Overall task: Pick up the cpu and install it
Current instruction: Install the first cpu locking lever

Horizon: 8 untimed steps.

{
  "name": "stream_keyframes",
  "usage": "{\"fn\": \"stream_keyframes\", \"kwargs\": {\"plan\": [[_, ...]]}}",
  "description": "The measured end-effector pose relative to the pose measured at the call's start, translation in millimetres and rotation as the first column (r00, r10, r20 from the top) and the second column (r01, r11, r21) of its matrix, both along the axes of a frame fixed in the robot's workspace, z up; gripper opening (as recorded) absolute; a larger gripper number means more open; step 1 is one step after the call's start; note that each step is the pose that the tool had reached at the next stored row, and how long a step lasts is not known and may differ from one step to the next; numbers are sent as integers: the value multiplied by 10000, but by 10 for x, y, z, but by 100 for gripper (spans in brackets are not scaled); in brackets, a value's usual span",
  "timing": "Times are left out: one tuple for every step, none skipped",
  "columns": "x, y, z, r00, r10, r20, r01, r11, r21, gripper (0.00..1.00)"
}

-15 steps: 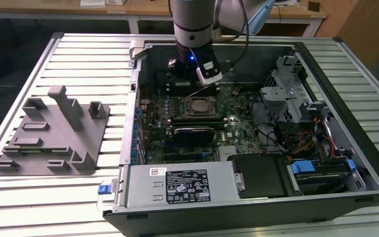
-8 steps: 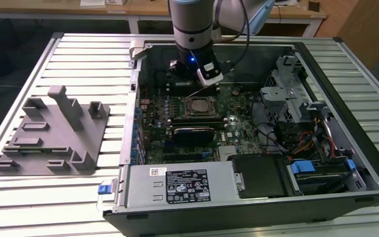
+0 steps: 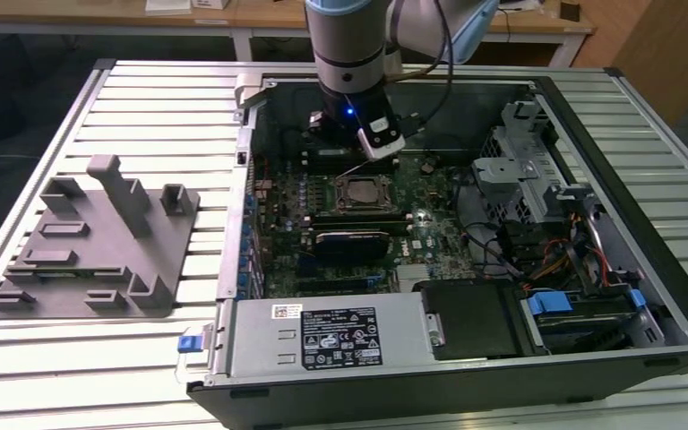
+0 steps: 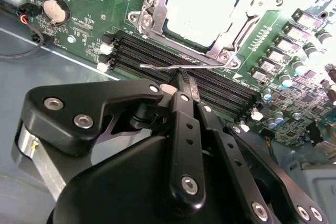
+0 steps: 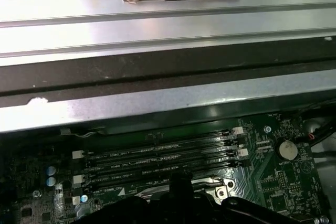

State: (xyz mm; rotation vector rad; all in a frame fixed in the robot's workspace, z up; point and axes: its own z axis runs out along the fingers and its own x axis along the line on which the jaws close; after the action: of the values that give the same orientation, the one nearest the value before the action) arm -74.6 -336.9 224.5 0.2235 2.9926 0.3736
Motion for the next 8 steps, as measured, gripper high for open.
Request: {"fn": "stream_keyframes", "kwargs": {"plan": [[-1, -3, -4, 10000, -27, -1, 27, 10000, -3, 11], [-1, -5, -9, 10000, -79, -2, 79, 10000, -3, 11], [0, -6, -12, 9999, -124, -2, 124, 9999, -4, 11], [0, -6, -12, 9999, -135, -4, 135, 9999, -4, 11], [0, -6, -12, 9999, -136, -4, 136, 9999, -5, 11], [0, -6, -12, 9999, -138, -3, 138, 9999, -5, 11], [0, -6, -14, 9999, -139, 1, 139, 9999, -2, 11], [0, -6, -19, 9999, -139, 16, 139, 9999, 2, 11]]}}
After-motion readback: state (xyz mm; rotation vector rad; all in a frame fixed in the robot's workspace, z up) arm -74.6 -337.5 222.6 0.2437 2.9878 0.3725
